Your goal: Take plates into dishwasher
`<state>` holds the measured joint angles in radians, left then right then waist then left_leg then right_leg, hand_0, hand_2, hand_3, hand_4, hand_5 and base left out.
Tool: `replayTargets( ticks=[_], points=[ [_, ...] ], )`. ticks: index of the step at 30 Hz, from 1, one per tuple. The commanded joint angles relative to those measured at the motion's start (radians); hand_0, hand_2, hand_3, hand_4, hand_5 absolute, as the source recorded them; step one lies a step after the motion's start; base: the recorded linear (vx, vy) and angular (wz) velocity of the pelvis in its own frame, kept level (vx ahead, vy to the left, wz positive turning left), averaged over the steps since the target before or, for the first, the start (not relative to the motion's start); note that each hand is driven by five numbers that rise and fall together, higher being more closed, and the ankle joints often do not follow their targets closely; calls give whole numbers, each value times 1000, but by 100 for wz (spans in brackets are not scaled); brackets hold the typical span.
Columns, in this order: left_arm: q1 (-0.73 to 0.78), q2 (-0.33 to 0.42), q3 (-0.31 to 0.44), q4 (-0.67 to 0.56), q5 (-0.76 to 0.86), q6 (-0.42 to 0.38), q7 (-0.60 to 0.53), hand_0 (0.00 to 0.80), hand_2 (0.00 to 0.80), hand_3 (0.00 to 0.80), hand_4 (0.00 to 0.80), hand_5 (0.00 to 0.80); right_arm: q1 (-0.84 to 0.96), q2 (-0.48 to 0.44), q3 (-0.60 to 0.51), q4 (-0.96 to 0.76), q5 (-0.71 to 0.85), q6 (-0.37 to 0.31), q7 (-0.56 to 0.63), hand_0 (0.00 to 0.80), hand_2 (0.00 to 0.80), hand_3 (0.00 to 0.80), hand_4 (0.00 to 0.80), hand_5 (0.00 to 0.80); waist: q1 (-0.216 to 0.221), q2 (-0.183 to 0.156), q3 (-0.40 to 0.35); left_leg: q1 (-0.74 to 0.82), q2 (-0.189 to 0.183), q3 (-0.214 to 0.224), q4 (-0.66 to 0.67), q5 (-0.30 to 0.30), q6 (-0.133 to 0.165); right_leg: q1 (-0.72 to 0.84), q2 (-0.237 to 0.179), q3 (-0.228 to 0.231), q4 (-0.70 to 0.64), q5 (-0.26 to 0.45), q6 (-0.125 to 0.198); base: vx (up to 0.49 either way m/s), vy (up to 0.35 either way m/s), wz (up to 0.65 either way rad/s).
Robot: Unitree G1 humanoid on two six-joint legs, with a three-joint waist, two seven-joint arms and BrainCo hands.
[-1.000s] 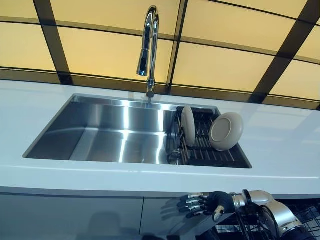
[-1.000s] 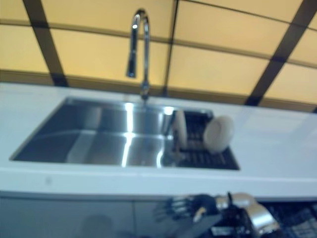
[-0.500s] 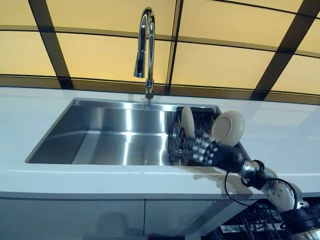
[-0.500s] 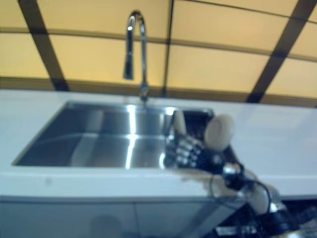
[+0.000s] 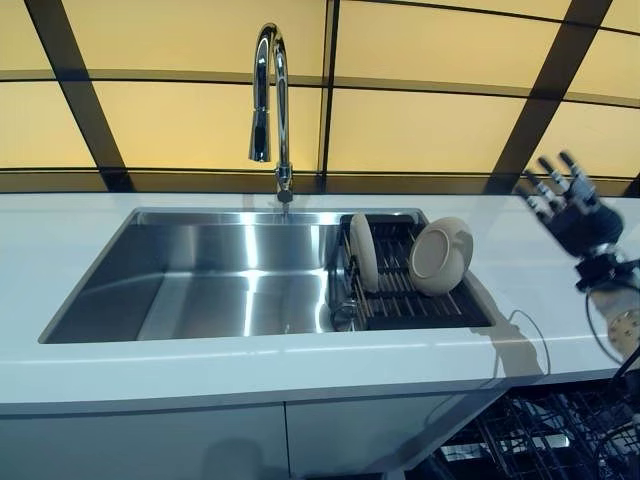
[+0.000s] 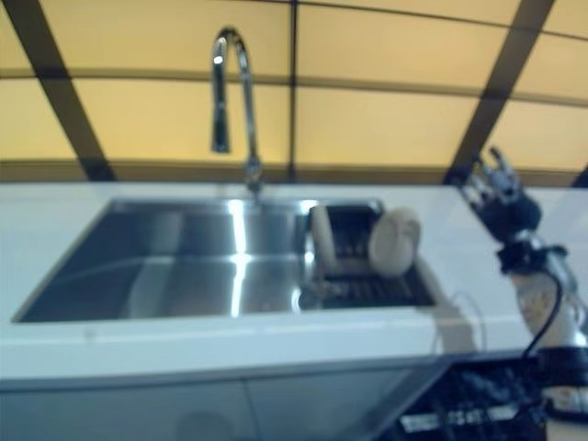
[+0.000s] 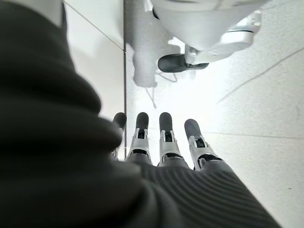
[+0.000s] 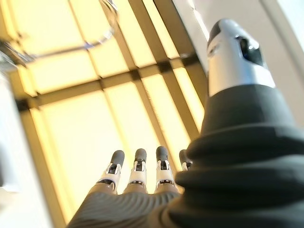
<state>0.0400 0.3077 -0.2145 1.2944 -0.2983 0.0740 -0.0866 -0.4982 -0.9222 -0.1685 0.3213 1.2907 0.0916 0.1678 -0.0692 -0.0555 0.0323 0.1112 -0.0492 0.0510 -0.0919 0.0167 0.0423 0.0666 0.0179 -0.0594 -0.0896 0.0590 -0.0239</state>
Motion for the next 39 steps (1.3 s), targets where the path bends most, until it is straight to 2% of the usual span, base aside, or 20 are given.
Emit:
replayTargets(
  ticks=[1, 3, 7, 10, 15, 21, 25, 32, 39],
  points=[
    [-37, 3, -48, 77, -25, 9, 15, 0, 0, 0, 0, 0, -190, -84, -4, 110, -58, -53, -138, 0, 0, 0, 0, 0, 31, -22, -20, 5, 0, 2, 5, -93, 7, 40, -13, -3, 2, -52, 53, 39, -20, 3],
    [-37, 6, -53, 71, -27, 17, 17, 0, 0, 0, 0, 0, -232, -116, 38, 151, -119, -19, -191, 0, 0, 0, 0, 0, 36, -25, -19, 2, -1, -5, 5, -89, 5, 38, -13, -6, 2, -51, 52, 48, -22, 3],
    [-31, 12, -59, 56, -36, 27, 23, 0, 0, 0, 0, 0, -346, -187, 186, 290, -227, 55, -158, 0, 0, 0, 0, 0, 54, -31, -15, -13, -3, -18, 5, -76, -1, 24, -12, -13, 2, -47, 53, 46, -34, 2],
    [-28, 18, -65, 51, -41, 32, 26, 0, 0, 0, 0, 0, -404, -195, 276, 334, -328, 104, -99, 0, 0, 0, 0, 0, 67, -33, -5, -30, -2, -27, 5, -64, -8, 7, -10, -16, 2, -41, 53, 45, -49, 2],
    [-34, 27, -67, 26, -44, 40, 30, 0, 0, 0, 0, 0, -504, -188, 436, 383, -594, 157, -118, 0, 0, 0, 0, 0, 86, -29, 13, -70, -2, -38, 5, -42, -15, -28, -13, -26, 2, -30, 57, 17, -37, 9],
    [-56, 35, -85, 8, -56, 41, 27, 0, 0, 0, 0, 0, -676, -184, 627, 502, -712, 271, -66, 0, 0, 0, 0, 0, 107, -27, 48, -121, -2, -50, 5, -16, -22, -72, -19, -50, 2, -19, 62, -23, -23, 13],
    [-59, 41, -92, 2, -70, 33, 23, 0, 0, 0, 0, 0, -727, -165, 666, 545, -706, 302, -59, 0, 0, 0, 0, 0, 115, -22, 75, -144, -1, -52, 5, -6, -25, -93, -24, -62, 2, -13, 62, -39, -13, 9],
    [-70, 49, -88, -11, -105, 7, 22, 0, 0, 0, 0, 0, -766, -154, 697, 585, -724, 315, -74, 0, 0, 0, 0, 0, 116, -13, 112, -177, -1, -54, 5, 6, -28, -124, -26, -67, 2, -7, 61, -46, -5, 2],
    [-67, 56, -89, -22, -97, -3, 12, 0, 0, 0, 0, 0, -764, -177, 700, 591, -744, 360, -26, 0, 0, 0, 0, 0, 113, -19, 108, -175, 1, -52, 5, 3, -32, -123, -26, -69, 2, -10, 61, 0, 0, 0]
  ],
)
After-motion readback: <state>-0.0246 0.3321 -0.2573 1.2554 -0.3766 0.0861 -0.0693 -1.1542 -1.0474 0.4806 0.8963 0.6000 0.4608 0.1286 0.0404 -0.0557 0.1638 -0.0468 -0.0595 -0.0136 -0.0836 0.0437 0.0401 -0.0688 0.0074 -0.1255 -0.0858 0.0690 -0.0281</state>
